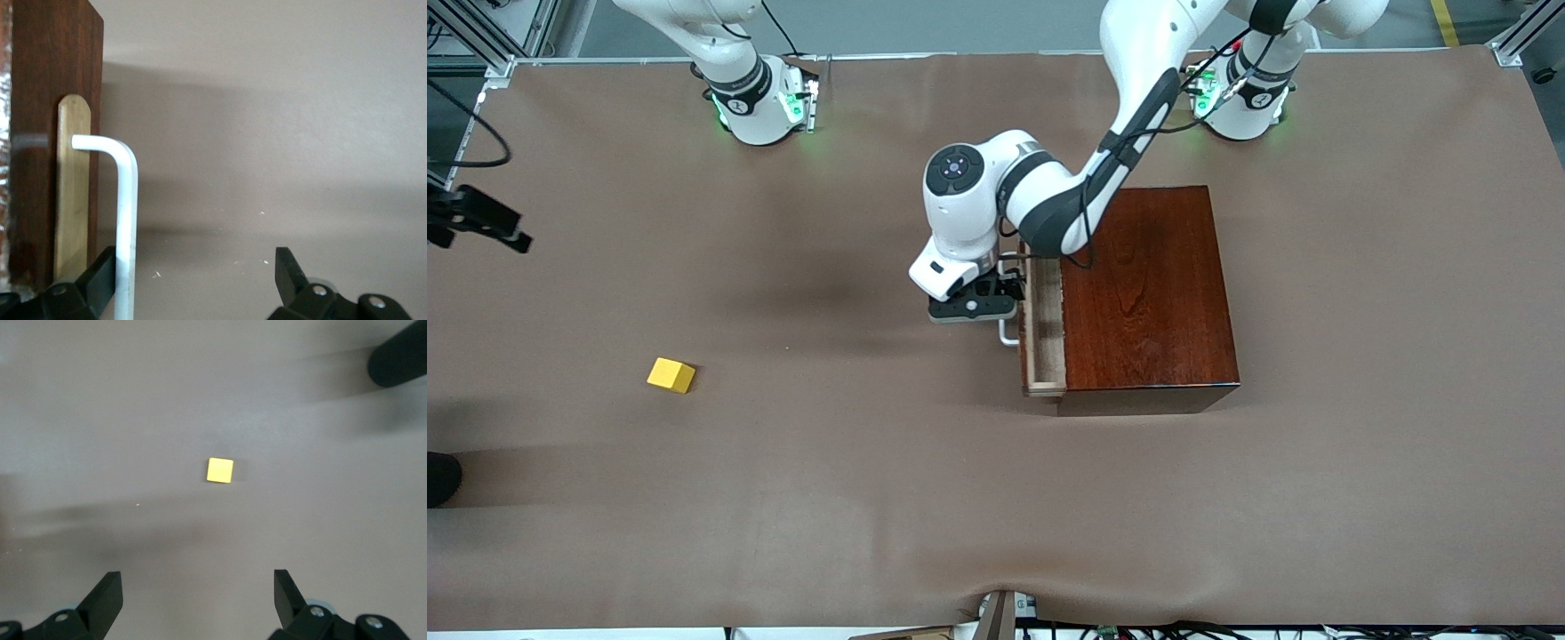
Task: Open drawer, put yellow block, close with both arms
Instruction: 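Pull the drawer open with the left gripper while the right gripper reaches out, then grasp the yellow cube with the right gripper while the left gripper holds the drawer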
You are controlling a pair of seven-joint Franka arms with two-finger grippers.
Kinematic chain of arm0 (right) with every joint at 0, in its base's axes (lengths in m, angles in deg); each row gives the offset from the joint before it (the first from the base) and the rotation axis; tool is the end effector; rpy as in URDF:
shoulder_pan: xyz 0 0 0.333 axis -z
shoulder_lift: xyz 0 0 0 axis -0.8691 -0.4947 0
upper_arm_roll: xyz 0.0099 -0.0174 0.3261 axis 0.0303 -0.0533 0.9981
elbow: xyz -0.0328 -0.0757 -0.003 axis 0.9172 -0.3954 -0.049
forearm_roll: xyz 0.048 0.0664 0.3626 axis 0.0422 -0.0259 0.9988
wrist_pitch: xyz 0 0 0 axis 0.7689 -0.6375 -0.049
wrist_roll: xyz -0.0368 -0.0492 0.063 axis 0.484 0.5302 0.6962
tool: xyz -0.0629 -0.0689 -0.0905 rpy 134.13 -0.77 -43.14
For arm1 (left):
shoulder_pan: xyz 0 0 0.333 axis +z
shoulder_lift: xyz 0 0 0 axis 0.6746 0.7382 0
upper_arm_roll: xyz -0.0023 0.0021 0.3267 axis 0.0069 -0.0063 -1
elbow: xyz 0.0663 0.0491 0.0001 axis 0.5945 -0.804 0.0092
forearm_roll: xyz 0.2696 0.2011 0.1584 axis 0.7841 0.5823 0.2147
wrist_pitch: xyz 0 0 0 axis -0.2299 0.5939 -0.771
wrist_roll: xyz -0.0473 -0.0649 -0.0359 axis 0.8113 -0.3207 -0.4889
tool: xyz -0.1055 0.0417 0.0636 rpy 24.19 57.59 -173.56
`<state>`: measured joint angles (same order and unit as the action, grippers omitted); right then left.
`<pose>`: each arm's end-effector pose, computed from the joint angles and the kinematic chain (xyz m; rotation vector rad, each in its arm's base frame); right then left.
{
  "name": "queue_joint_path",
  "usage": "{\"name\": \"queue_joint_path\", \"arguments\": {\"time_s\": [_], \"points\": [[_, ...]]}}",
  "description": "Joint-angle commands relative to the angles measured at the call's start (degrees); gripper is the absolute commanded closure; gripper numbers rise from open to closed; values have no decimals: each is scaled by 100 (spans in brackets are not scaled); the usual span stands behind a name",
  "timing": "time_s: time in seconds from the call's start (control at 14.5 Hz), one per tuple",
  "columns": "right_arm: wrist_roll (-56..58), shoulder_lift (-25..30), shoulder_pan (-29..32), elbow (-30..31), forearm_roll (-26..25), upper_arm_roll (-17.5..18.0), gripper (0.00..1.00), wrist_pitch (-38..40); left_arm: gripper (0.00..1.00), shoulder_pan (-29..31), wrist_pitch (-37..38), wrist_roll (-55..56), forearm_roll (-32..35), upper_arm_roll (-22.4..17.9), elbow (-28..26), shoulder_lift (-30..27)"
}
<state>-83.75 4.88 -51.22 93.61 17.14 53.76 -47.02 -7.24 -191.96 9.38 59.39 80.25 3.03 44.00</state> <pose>0.5248 -0.0755 0.6138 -3.1239 0.1953 -0.0535 0.4755 -0.5672 0.2920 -3.1311 -0.0652 -0.1931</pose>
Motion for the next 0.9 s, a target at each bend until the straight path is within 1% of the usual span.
{"name": "queue_joint_path", "arguments": {"time_s": [0.0,0.14,0.28,0.41,0.62,0.69,0.83], "points": [[15,-294,404,-163,-72,67,0,-108,0,-167,-59,390,-14,84,384,294],[6,-347,414,-190,-81,67,0,-91,0,-193,-41,461,-242,103,384,294],[-3,-417,422,-129,-72,67,0,-47,0,-211,-59,453,-261,102,392,303],[-73,-637,344,-85,-63,67,0,-56,0,-246,-76,452,-261,120,410,294],[-494,-1111,195,20,-46,84,0,-213,0,-334,-68,505,-331,155,410,268],[-504,-1190,185,178,-46,84,0,-466,0,-334,-68,549,-349,155,410,277],[-601,-1209,185,791,-28,93,0,-1308,0,-404,-111,549,-349,146,419,286]]}}
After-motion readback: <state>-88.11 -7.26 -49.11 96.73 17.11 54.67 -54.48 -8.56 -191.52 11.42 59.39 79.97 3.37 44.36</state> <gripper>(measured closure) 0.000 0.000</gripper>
